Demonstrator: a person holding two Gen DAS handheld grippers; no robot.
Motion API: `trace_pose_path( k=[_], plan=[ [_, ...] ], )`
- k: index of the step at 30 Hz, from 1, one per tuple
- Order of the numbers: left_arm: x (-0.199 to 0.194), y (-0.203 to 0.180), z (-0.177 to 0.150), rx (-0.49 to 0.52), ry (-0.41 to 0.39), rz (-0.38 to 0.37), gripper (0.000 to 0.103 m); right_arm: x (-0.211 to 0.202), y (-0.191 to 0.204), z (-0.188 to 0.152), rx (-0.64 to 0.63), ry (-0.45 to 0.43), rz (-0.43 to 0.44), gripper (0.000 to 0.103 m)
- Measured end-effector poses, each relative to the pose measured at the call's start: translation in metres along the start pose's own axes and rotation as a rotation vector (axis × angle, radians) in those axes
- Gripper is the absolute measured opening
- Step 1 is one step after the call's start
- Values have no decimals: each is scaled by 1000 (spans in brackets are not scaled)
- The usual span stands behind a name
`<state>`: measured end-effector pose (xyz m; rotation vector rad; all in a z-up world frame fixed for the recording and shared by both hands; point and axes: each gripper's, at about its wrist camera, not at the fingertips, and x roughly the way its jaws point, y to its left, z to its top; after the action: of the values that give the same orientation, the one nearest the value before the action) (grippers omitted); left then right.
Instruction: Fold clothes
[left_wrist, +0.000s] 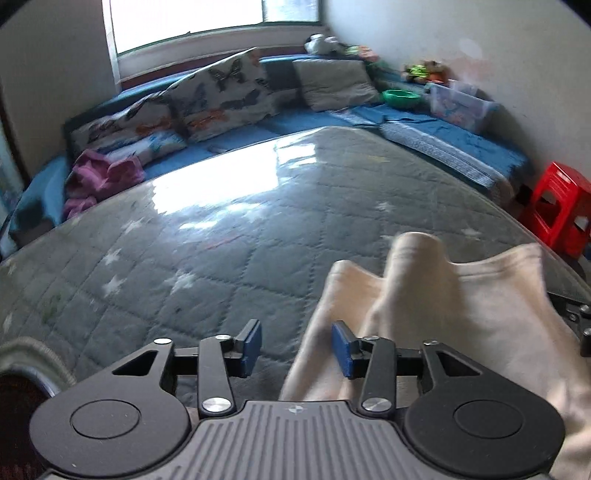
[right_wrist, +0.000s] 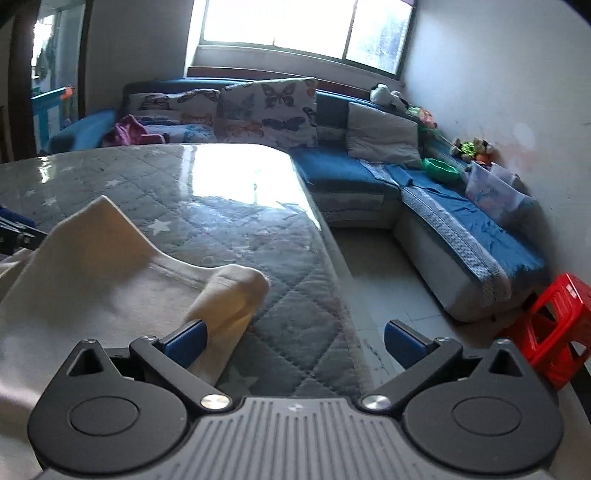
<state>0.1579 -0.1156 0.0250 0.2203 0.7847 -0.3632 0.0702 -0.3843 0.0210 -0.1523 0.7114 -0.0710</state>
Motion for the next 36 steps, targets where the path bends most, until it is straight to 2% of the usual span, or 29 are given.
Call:
trace_pose_path(
  k=[3, 4, 5, 6, 7, 8, 12, 15, 21, 29, 34, 36],
  plan=[
    [7, -7, 0, 19, -5, -11, 47, 2, 4, 2, -11, 4, 22, 103],
    [9, -7, 0, 18, -13, -19, 42, 3, 6, 2, -16, 6, 27, 103],
    [9, -7, 0, 21, -18, -36, 25, 4, 9, 1, -24, 9, 30, 103],
    [10, -7, 0, 27, -25, -43, 15, 5, 11, 1, -31, 9, 31, 103],
    [10, -7, -2, 39, -34, -21, 8, 5, 12, 2, -37, 7, 27, 103],
    [10, -7, -3, 50, -44, 1, 7, 4, 13, 3, -43, 3, 20, 103],
    [9, 9, -9, 13, -57, 81, 6, -4, 18, 6, -69, -29, -19, 103],
    [8, 24, -12, -29, -54, 125, 6, -8, 23, 7, -76, -34, 12, 103],
    [-2, 42, -28, -46, -73, 212, 6, 6, 39, 8, -109, -11, 51, 103],
    [-19, 81, -46, -103, -58, 310, 6, 27, 74, 32, -157, -22, 119, 103],
    [-25, 103, -52, -126, -33, 380, 6, 38, 100, 44, -200, -38, 193, 103],
    [-26, 107, -54, -119, -21, 402, 9, 36, 109, 46, -223, -40, 206, 103]
  ],
)
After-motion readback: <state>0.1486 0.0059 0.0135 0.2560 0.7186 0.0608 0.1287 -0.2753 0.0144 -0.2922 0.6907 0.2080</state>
